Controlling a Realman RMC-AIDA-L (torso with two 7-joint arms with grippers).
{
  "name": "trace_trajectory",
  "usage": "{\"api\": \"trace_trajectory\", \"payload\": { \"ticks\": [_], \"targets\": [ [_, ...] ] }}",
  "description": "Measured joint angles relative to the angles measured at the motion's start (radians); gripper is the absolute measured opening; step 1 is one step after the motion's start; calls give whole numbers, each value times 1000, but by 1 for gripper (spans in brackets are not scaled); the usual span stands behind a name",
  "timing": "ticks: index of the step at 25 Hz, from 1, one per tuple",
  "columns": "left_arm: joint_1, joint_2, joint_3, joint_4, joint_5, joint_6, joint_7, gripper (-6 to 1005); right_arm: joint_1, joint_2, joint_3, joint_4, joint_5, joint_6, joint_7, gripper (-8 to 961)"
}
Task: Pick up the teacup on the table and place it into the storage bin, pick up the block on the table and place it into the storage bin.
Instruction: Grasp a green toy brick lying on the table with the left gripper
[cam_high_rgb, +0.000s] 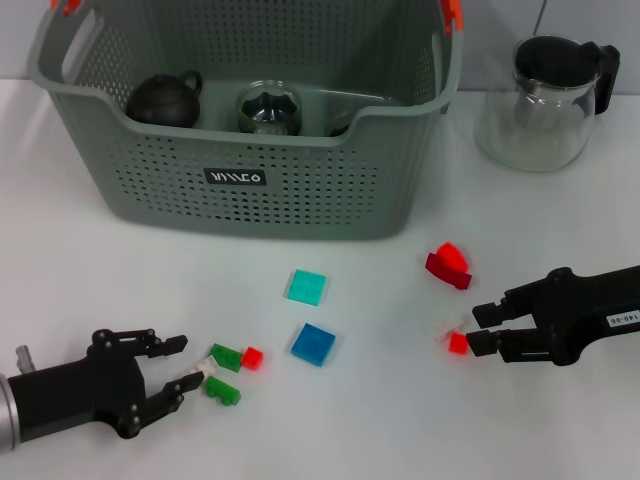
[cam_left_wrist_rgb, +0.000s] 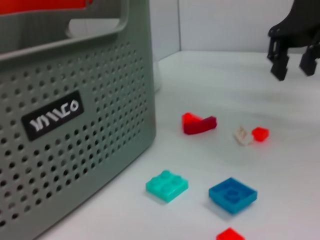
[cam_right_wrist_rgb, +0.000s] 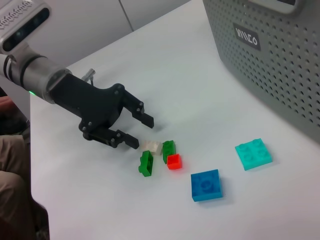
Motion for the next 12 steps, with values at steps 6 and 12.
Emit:
{"api": "trace_trajectory", "payload": {
  "ticks": [6, 12],
  "targets": [
    [1, -1, -2, -44, 0, -47, 14, 418, 1, 0, 4, 5, -1, 0, 0, 413],
    [-2, -1, -3, -69, -1, -64, 40, 412, 1, -2, 3, 8, -3, 1, 0, 413]
  ]
}}
